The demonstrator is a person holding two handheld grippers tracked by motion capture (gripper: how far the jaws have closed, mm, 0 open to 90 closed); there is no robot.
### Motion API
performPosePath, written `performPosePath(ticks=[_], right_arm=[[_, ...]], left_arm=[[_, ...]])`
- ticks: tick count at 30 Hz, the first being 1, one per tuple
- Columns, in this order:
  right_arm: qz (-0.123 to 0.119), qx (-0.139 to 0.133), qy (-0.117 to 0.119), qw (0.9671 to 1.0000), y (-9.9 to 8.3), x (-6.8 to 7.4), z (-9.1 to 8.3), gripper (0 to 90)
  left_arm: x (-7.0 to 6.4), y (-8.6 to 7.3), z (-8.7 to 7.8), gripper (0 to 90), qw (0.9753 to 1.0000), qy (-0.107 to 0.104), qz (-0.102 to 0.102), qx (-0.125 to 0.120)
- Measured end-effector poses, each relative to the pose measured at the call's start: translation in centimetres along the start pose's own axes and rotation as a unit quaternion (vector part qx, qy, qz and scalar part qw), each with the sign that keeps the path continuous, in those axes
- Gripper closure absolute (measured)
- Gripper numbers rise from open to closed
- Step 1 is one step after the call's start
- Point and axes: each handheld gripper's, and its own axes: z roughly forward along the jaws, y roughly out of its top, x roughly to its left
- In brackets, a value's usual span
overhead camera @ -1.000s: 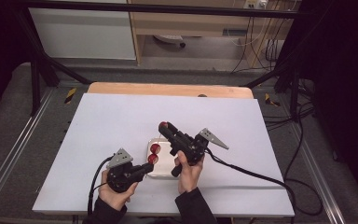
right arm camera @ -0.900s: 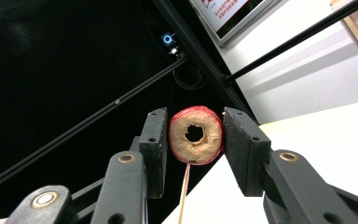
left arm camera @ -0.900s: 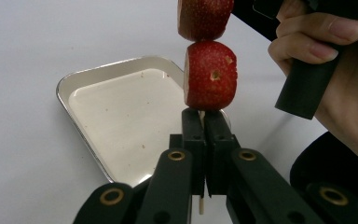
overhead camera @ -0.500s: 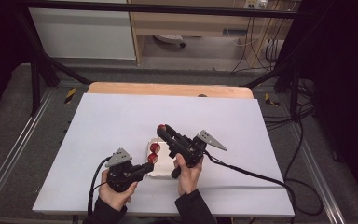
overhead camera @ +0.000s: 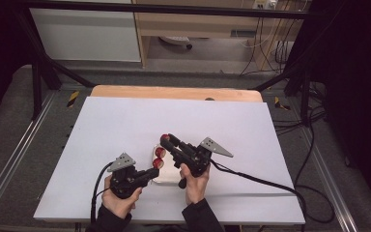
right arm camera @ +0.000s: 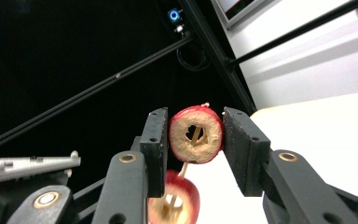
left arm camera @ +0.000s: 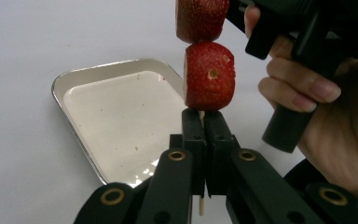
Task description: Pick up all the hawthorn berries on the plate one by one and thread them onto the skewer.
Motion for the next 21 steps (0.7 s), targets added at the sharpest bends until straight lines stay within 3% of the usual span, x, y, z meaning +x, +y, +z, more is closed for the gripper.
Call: performPosePath(ticks=[14, 21], right_arm=[[-0.001, 0.039, -0.007, 0.9992, -0.42, 0.03, -0.11, 62.5], [-0.006, 0.055, -0.011, 0.9984, 0.2, -0.03, -0.17, 60.0]], left_arm=[[0.41, -0.42, 0.74, 88.7, 0.9996, 0.015, 0.016, 0.018], [0.56, -0.46, 0.49, 88.7, 0.9993, 0.018, 0.032, 0.007]])
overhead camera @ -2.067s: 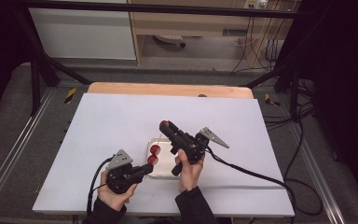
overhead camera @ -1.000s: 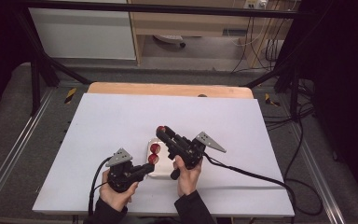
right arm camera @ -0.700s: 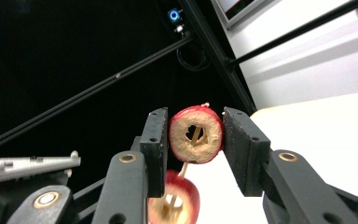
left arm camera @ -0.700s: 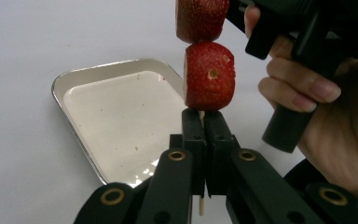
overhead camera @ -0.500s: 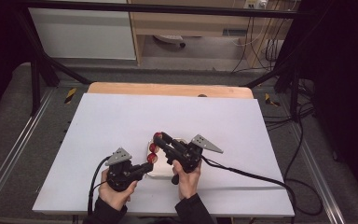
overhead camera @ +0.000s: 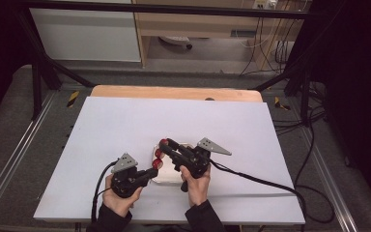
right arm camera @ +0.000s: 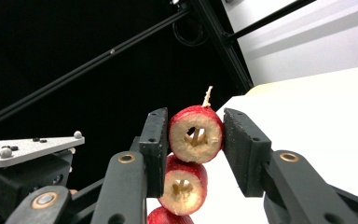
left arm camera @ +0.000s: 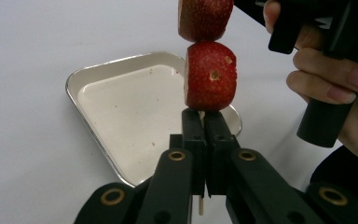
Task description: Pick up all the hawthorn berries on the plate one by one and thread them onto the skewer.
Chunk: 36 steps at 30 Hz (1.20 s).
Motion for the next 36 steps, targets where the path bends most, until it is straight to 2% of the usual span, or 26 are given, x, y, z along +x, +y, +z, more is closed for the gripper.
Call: performPosePath(ticks=[5, 9, 14, 17, 19, 20, 22, 26, 28, 30, 33, 36], right_arm=[[-0.031, 0.022, -0.027, 0.9989, 1.1, -0.1, -0.7, 43.8], [-0.04, 0.045, -0.051, 0.9969, 1.9, -1.0, -1.7, 26.6], [-0.067, 0.092, -0.081, 0.9902, 2.3, -2.6, -3.1, 14.4], [-0.092, 0.125, -0.096, 0.9832, 2.4, -3.5, -3.9, 9.5], [-0.1, 0.142, -0.101, 0.9795, 2.4, -4.2, -4.6, 7.5], [-0.105, 0.156, -0.103, 0.9767, 2.4, -4.6, -4.9, 6.2], [-0.119, 0.188, -0.116, 0.9681, 2.3, -5.3, -5.5, 3.8], [-0.131, 0.223, -0.124, 0.9578, 2.0, -6.4, -6.7, 1.2], [-0.136, 0.232, -0.126, 0.9549, 1.8, -6.8, -7.2, 0.6], [-0.143, 0.243, -0.132, 0.9504, 1.8, -7.3, -7.8, 0.7], [-0.16, 0.259, -0.145, 0.9415, 1.5, -8.0, -8.8, 0.9], [-0.172, 0.272, -0.141, 0.9364, 1.2, -8.7, -9.9, 0.7]], left_arm=[[0.2, -0.1, -0.1, 88.6, 1.0, 0.006, 0.007, 0.0], [0.6, -0.2, 0.0, 88.6, 0.9999, 0.012, 0.008, 0.005], [1.0, -0.3, 0.1, 88.6, 0.9995, 0.02, 0.021, 0.014], [1.2, -0.3, 0.1, 88.6, 0.999, 0.023, 0.032, 0.022], [1.3, -0.4, 0.2, 88.5, 0.9987, 0.024, 0.036, 0.027], [1.3, -0.4, 0.2, 88.5, 0.9986, 0.024, 0.037, 0.028], [1.4, -0.4, 0.2, 88.5, 0.9984, 0.025, 0.039, 0.032], [1.4, -0.3, 0.2, 88.5, 0.9981, 0.026, 0.044, 0.034], [1.5, -0.1, 0.0, 88.4, 0.998, 0.026, 0.046, 0.036], [1.6, 0.0, -0.2, 88.5, 0.998, 0.026, 0.046, 0.036], [1.8, 0.2, -0.4, 88.5, 0.9978, 0.028, 0.046, 0.038], [2.1, 0.5, -0.5, 88.5, 0.9978, 0.026, 0.044, 0.043]])
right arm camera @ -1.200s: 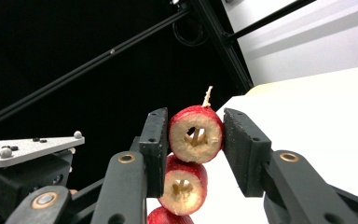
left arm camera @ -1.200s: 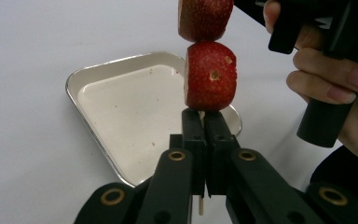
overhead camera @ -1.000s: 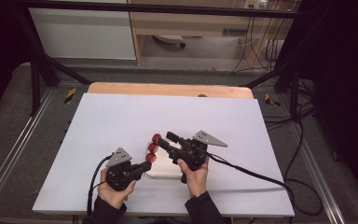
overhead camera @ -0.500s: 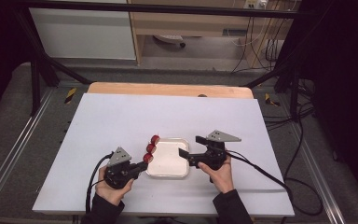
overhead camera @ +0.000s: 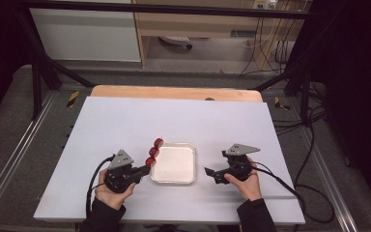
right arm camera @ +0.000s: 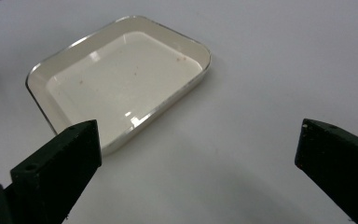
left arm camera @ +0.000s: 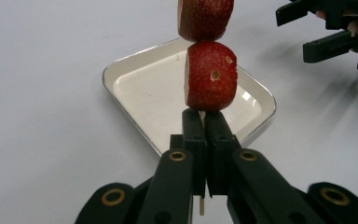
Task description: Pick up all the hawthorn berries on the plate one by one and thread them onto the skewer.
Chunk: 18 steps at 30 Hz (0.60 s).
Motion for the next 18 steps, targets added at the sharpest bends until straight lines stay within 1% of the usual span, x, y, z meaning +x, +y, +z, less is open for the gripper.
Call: performPosePath(ticks=[2, 4, 6, 11, 12, 15, 16, 18], right_arm=[[-0.012, 0.006, -0.005, 0.9999, -0.7, -0.3, -0.4, 0.8], [-0.018, 0.014, -0.016, 0.9996, -1.2, -0.7, -0.8, 0.9], [-0.015, 0.016, -0.023, 0.9995, -1.7, -1.2, -1.1, 0.9], [-0.001, 0.014, -0.023, 0.9996, -2.8, -1.9, -2.1, 0.6], [-0.005, 0.014, -0.024, 0.9996, -2.9, -2.0, -2.3, 0.7], [-0.001, 0.013, -0.024, 0.9996, -3.3, -2.3, -2.8, 0.6], [0.005, 0.016, -0.024, 0.9996, -3.5, -2.4, -3.0, 0.5], [0.006, 0.018, -0.027, 0.9995, -3.8, -2.5, -3.2, 0.6]], left_arm=[[0.1, 0.2, 0.0, 88.4, 1.0, 0.0, 0.0, 0.003], [0.2, 0.4, 0.2, 88.4, 1.0, -0.001, -0.001, 0.006], [0.2, 0.6, 0.3, 88.4, 0.9999, -0.001, 0.006, 0.012], [0.0, 1.6, 0.6, 88.4, 0.9997, 0.001, 0.015, 0.021], [0.1, 1.8, 0.6, 88.4, 0.9996, 0.002, 0.018, 0.022], [0.3, 2.3, 1.0, 88.4, 0.9993, 0.002, 0.02, 0.031], [0.4, 2.4, 1.2, 88.4, 0.9993, 0.001, 0.019, 0.033], [0.5, 2.7, 1.5, 88.4, 0.9991, 0.002, 0.018, 0.039]])
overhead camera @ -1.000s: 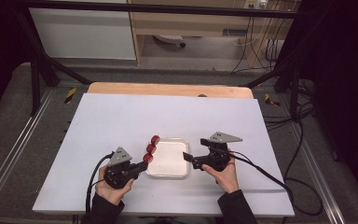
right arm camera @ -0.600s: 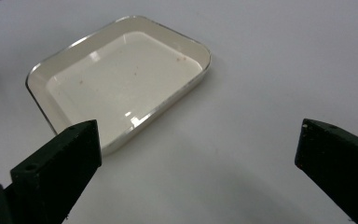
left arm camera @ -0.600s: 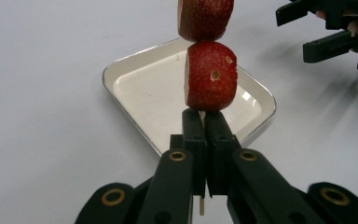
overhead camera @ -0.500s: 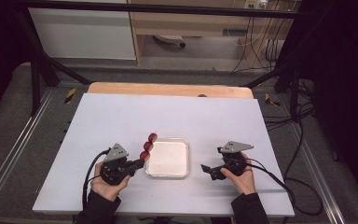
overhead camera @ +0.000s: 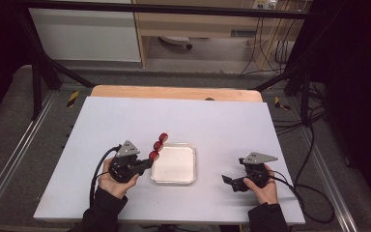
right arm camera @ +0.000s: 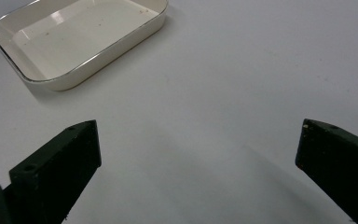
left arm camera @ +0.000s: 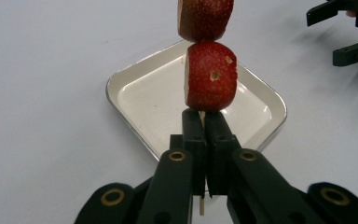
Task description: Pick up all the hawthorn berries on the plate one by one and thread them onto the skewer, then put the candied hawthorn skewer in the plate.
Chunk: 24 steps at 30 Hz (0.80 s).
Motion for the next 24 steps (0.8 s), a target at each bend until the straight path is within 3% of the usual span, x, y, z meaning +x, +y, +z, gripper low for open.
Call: performPosePath(ticks=[8, 15, 24], right_arm=[[0.007, 0.002, -0.004, 1.0, -0.7, -0.4, -0.6, 0.6], [0.011, 0.0, -0.002, 0.9999, -0.8, -0.4, -0.8, 0.6], [0.013, -0.003, 0.002, 0.9999, -0.9, -0.6, -1.0, 0.6]], left_arm=[[0.0, 1.1, 1.3, 88.3, 0.9996, 0.0, 0.003, 0.027], [-0.3, 1.8, 3.4, 88.3, 0.9986, 0.003, 0.004, 0.053], [-0.7, 2.1, 6.0, 88.2, 0.9948, 0.018, 0.012, 0.1]])
